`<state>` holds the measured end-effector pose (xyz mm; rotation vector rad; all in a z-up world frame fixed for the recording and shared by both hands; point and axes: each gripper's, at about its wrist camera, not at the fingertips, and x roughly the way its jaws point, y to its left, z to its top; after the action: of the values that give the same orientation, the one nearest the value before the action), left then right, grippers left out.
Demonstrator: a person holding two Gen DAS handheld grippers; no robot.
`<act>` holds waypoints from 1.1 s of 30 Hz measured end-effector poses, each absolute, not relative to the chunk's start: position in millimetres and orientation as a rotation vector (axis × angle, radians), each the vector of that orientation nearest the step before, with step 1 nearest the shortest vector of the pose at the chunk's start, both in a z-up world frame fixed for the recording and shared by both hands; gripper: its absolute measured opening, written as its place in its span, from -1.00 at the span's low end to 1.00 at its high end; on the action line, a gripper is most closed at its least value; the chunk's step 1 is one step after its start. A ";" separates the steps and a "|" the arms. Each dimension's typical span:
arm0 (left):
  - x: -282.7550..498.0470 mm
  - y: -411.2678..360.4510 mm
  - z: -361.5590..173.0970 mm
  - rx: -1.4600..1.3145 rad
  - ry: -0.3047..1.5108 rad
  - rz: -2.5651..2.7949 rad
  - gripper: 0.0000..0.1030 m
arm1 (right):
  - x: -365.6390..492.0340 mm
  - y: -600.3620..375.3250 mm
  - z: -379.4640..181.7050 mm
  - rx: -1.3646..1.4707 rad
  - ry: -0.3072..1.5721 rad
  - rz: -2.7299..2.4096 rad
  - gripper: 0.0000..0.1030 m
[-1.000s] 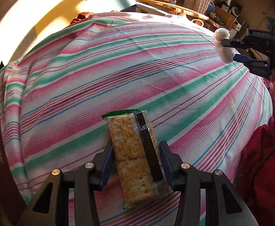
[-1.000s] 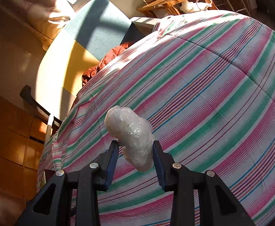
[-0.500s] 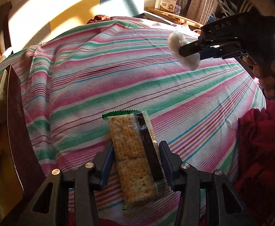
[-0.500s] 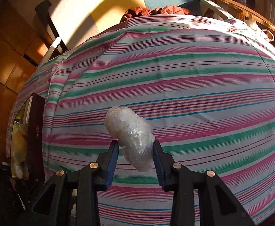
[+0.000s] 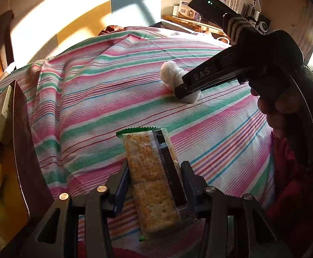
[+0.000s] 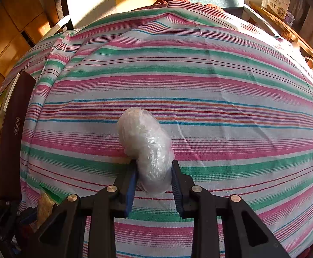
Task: Organize objects
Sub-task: 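Carry the cracker bar into the tray and open the left gripper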
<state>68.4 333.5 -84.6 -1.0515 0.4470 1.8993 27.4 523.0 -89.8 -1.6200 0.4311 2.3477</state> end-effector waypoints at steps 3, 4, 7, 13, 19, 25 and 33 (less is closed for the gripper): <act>68.7 329.4 -80.5 -1.053 0.442 1.902 -0.08 | 27.0 524.7 -89.8 -1.614 0.448 2.351 -0.43; 69.3 327.6 -77.9 -1.052 0.435 1.904 -0.08 | 26.6 525.2 -89.8 -1.612 0.449 2.352 -0.43; 72.4 322.0 -64.6 -1.038 0.419 1.921 -0.09 | 26.0 524.7 -89.1 -1.610 0.444 2.354 -0.43; 75.7 304.9 -28.1 -0.960 0.379 1.981 -0.09 | 26.5 523.5 -88.0 -1.611 0.426 2.356 -0.43; 68.9 281.9 -1.9 -0.915 0.349 2.061 -0.09 | 24.6 520.3 -88.4 -1.610 0.414 2.357 -0.43; 54.0 249.6 9.8 -0.913 0.315 2.158 -0.09 | 25.1 518.7 -88.8 -1.611 0.394 2.357 -0.43; 28.9 197.1 11.3 -0.934 0.289 2.320 -0.09 | 24.3 517.6 -90.3 -1.614 0.386 2.357 -0.43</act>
<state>28.9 197.1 11.3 -0.9340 0.2894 2.3198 24.3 517.6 -90.3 -1.6136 0.3859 2.3570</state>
